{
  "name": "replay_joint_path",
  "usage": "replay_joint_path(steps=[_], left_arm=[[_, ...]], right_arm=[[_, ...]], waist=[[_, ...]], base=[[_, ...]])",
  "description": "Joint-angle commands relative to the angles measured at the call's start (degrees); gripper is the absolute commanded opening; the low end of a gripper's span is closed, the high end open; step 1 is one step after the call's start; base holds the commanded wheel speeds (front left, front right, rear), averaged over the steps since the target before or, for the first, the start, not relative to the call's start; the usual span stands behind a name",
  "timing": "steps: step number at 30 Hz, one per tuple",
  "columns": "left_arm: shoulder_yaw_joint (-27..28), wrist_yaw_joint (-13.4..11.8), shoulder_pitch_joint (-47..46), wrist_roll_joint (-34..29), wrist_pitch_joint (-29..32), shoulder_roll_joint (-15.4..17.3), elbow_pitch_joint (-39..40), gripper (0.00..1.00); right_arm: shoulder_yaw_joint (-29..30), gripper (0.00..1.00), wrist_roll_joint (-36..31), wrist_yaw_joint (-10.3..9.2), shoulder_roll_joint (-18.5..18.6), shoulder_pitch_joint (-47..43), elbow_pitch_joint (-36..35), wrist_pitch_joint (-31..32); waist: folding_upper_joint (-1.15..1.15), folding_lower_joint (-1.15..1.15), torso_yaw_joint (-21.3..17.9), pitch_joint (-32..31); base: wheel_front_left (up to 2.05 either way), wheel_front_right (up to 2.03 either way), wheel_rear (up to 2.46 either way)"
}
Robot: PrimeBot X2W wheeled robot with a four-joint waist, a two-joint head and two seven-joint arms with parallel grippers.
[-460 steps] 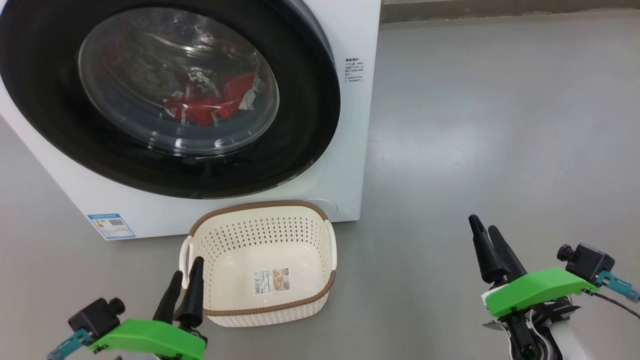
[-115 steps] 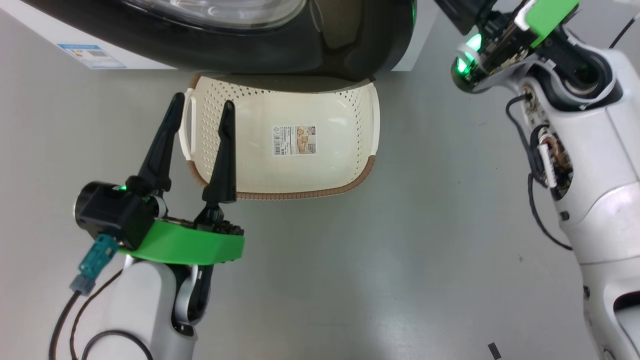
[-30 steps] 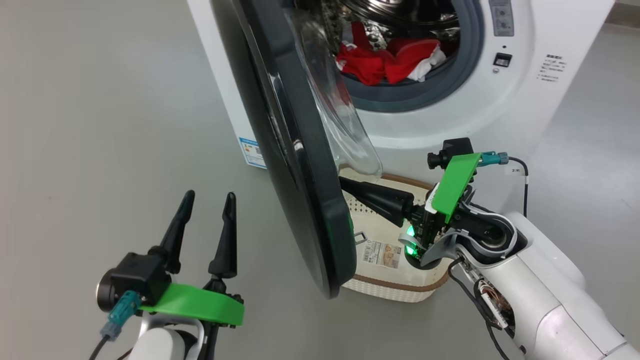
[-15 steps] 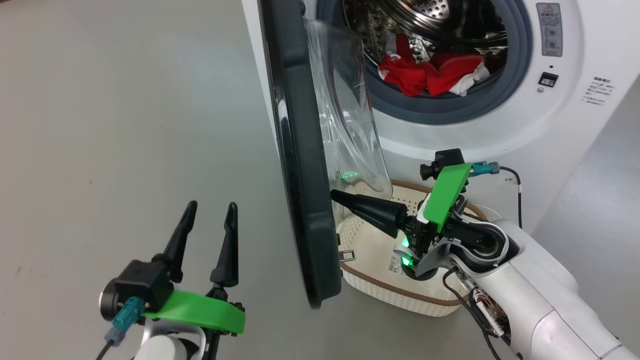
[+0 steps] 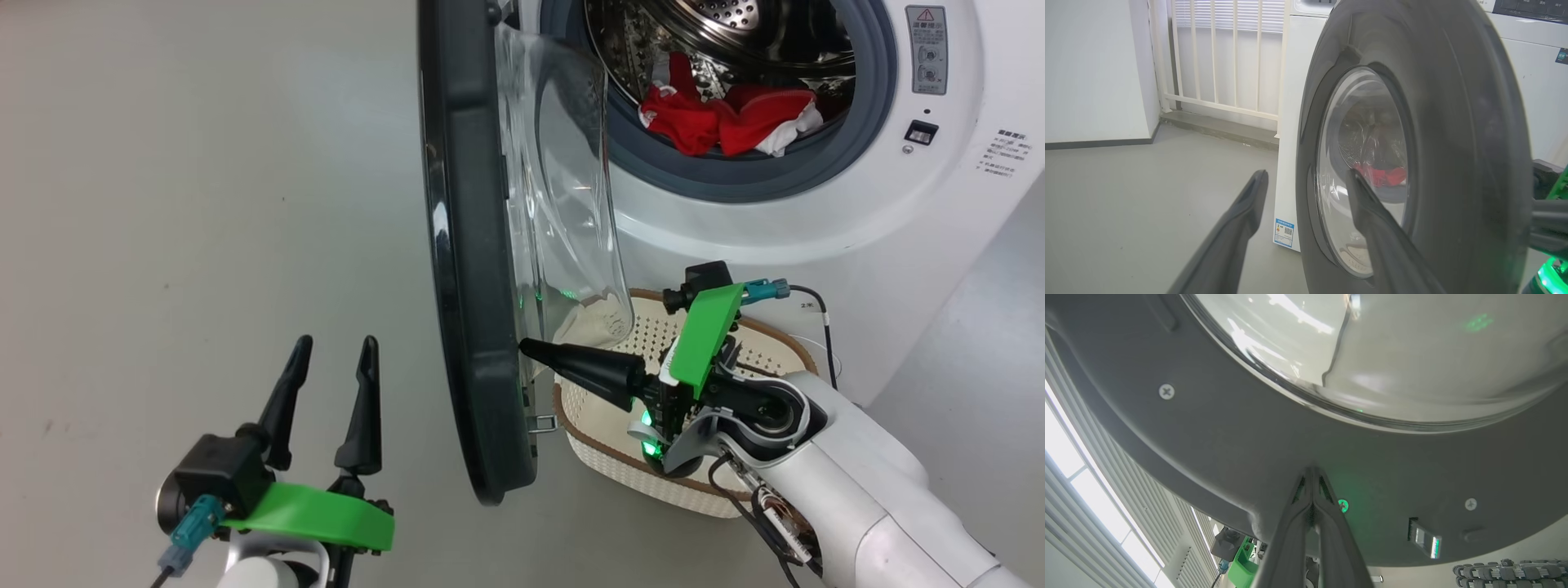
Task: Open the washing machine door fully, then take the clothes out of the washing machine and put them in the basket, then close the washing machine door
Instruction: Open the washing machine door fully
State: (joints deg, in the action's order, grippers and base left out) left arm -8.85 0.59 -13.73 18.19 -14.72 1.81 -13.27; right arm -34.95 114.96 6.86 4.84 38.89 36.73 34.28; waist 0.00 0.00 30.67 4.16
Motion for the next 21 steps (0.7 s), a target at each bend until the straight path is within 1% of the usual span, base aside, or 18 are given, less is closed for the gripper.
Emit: replay_joint_path(steps=[1, 8, 11, 12, 13, 14, 18, 21], left_arm=[[2.31, -0.39, -0.01, 0.11, -0.28, 1.07, 1.81, 1.00], [2.21, -0.51, 0.32, 0.63, -0.28, 1.07, 1.88, 1.00], [1.93, -0.35, 0.23, 0.78, -0.28, 1.07, 1.39, 1.00], [1.83, -0.17, 0.15, 0.72, -0.28, 1.07, 1.27, 1.00], [1.71, 0.19, 0.06, 0.60, -0.28, 1.07, 1.23, 1.00], [1.60, 0.59, 0.01, 0.60, -0.28, 1.07, 1.19, 1.00], [1.73, 0.83, 0.03, 0.47, -0.28, 1.07, 0.76, 1.00], [1.63, 0.90, 0.16, 0.42, -0.28, 1.07, 0.58, 1.00]], right_arm=[[-1.17, 0.00, 0.84, 0.63, -1.82, 0.98, -1.18, 0.17], [-2.00, 0.00, 0.87, 0.63, -1.63, 1.39, -0.52, -0.58], [-1.81, 0.00, -0.08, 0.63, -0.92, 1.07, -0.75, -2.32], [-1.59, 0.12, -0.29, 0.63, -0.69, 0.79, -0.80, -3.10], [-1.30, 0.47, -0.48, 0.63, -0.43, 0.48, -0.83, -3.97], [-1.12, 1.00, -0.78, 0.63, -0.12, 0.14, -1.02, -4.68], [-0.66, 1.00, -3.55, 0.63, 1.81, -1.64, -2.50, -8.49], [-0.88, 1.00, -7.66, 0.63, 3.82, -3.18, -3.89, -12.95]], waist=[[0.00, 0.00, 0.02, 0.06], [0.00, 0.00, -0.07, 0.11], [0.00, 0.00, -0.18, -0.12], [0.00, 0.00, -0.22, -0.23], [0.00, 0.00, -0.26, -0.36], [0.00, 0.00, -0.31, -0.51], [0.00, 0.00, -0.53, -1.07], [0.00, 0.00, -0.68, -1.42]], base=[[0.00, 0.00, 0.00], [0.00, 0.00, 0.00], [0.00, 0.00, 0.00], [0.00, 0.00, 0.00], [0.00, 0.00, 0.00], [0.00, 0.00, 0.00], [0.00, 0.00, 0.00], [0.00, 0.00, 0.00]])
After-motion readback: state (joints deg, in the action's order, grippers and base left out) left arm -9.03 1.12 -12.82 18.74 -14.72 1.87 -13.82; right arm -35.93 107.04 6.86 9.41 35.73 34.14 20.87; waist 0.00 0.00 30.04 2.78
